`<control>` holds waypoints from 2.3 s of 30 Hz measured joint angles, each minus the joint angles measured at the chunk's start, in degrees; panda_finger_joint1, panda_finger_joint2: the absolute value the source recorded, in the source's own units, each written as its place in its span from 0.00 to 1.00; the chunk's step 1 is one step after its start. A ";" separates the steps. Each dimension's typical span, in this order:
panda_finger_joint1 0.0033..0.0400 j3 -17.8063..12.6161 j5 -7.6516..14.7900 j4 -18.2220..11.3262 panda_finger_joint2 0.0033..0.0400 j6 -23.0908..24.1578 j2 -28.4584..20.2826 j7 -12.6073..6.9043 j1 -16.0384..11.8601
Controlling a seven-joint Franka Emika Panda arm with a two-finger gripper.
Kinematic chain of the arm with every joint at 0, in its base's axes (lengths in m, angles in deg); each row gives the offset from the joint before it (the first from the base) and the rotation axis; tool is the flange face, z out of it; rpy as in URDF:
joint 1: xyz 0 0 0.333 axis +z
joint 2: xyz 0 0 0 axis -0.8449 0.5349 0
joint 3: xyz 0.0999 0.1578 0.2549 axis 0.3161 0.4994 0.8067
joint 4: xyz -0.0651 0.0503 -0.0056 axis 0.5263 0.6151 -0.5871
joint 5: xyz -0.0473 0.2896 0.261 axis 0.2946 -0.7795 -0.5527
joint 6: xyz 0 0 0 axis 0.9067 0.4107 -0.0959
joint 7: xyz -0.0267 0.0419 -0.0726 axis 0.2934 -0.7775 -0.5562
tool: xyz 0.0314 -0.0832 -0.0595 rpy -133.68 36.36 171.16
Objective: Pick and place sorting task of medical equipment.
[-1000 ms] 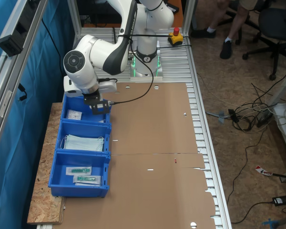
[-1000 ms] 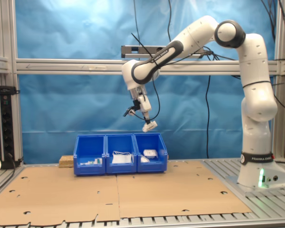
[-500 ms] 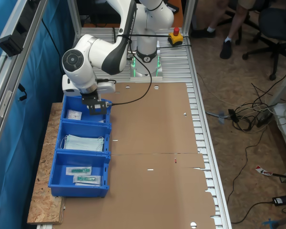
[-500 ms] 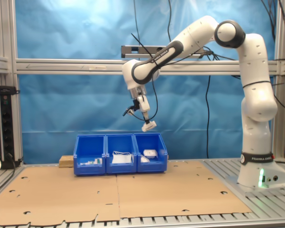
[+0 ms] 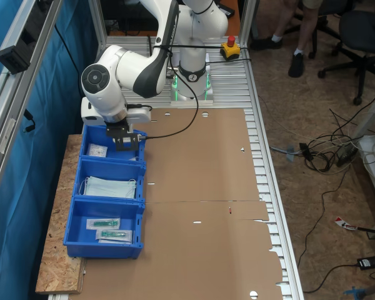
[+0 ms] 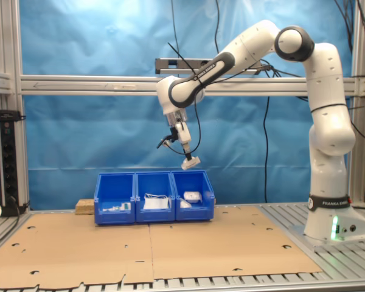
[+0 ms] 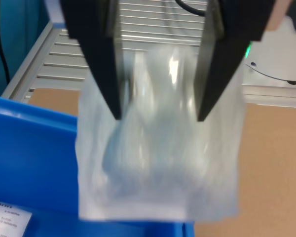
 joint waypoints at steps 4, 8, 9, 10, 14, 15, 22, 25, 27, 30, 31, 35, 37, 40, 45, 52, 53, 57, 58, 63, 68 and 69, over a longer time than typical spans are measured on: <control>0.41 0.00 0.00 0.00 0.41 0.19 0.00 0.24 0.00; 0.41 0.00 0.00 0.00 0.41 0.31 0.00 0.37 0.00; 0.41 0.00 0.00 0.00 0.41 0.33 0.00 0.41 0.00; 0.67 0.00 0.00 0.00 0.67 0.35 0.00 0.46 0.00; 0.67 0.00 0.00 0.00 0.67 0.40 0.00 0.68 0.00; 0.67 0.00 0.00 0.00 0.67 0.41 0.00 0.74 0.00; 0.98 0.00 0.00 0.00 0.98 0.44 0.00 1.00 0.02; 0.98 0.03 0.00 0.00 0.98 0.44 -0.07 1.00 0.10; 1.00 0.10 0.00 0.00 1.00 0.44 -0.24 1.00 0.19; 1.00 0.29 0.00 0.00 1.00 0.44 -0.73 1.00 0.42; 1.00 0.38 0.00 0.00 1.00 0.44 -0.97 1.00 0.54; 1.00 0.93 0.00 0.00 1.00 0.44 -2.28 1.00 1.22; 1.00 1.24 0.00 0.00 1.00 0.44 -3.15 1.00 1.75; 1.00 1.91 0.00 0.00 1.00 0.44 -4.59 1.00 2.64; 1.00 3.02 0.00 0.01 1.00 0.44 -6.67 1.00 4.19; 1.00 5.55 0.00 0.05 1.00 0.44 -10.07 0.65 7.44; 1.00 5.92 0.00 0.06 1.00 0.44 -10.49 0.46 7.90; 1.00 7.45 0.00 0.07 1.00 0.44 -11.91 -0.86 9.62; 1.00 8.21 0.00 0.07 1.00 0.44 -12.48 -1.90 10.37; 1.00 9.92 0.00 0.07 1.00 0.44 -13.60 -5.18 12.06; 1.00 11.46 0.00 0.07 1.00 0.44 -14.22 -9.20 13.38; 1.00 11.72 0.00 0.07 1.00 0.44 -14.29 -10.03 13.61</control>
